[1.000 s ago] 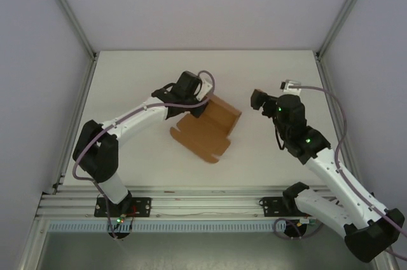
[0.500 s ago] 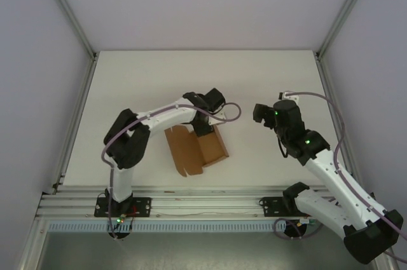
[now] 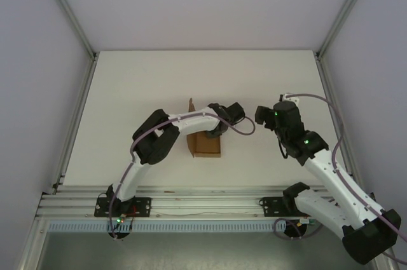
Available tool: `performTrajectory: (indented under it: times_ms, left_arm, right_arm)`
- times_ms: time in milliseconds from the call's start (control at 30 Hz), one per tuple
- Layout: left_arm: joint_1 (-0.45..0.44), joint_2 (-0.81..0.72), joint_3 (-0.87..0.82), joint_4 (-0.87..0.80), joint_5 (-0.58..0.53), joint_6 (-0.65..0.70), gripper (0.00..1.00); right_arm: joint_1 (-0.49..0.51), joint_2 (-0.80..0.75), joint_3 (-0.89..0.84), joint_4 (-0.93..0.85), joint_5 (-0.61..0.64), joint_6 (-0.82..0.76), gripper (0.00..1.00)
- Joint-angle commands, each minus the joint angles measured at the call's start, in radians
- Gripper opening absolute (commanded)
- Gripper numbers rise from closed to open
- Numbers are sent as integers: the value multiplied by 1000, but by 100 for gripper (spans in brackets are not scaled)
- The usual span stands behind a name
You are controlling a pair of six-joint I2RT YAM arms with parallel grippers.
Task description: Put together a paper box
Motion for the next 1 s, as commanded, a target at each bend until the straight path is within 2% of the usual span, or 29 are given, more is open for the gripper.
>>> performTrajectory:
  times_ms: [0, 67, 133, 200, 267, 533, 633, 767, 867, 967]
  left_arm:
    - [3, 101, -13, 59, -24, 12, 0]
    - [5, 83, -28, 72, 2, 32, 0]
    - [5, 50, -42, 91, -2, 54, 16]
    - [9, 13, -37, 91, -3, 65, 36]
    - [16, -24, -28, 84, 5, 72, 50]
    - [29, -202, -4, 82, 39, 106, 76]
    - [38, -276, -5, 96, 98, 86, 100]
    - [83, -398, -16, 163, 188, -18, 100]
    - [126, -502, -46, 241, 203, -139, 100]
    - [218, -624, -98, 324, 210, -402, 100]
  right_arm:
    - [-7, -12, -10, 20, -8, 4, 92]
    - [-10, -12, -10, 22, -12, 4, 92]
    - [-16, -13, -7, 19, -19, 2, 93]
    - [-20, -18, -2, 18, -29, 1, 93]
    - [-21, -28, 3, 12, -36, -2, 93]
    - [-26, -81, 23, -29, -28, -4, 95]
    - [-43, -93, 24, -45, -2, -8, 97]
    - [-100, -91, 32, -53, -34, 5, 100]
    - [-112, -77, 40, -23, -78, -22, 100]
    - [-111, -11, 51, 34, -237, -108, 100]
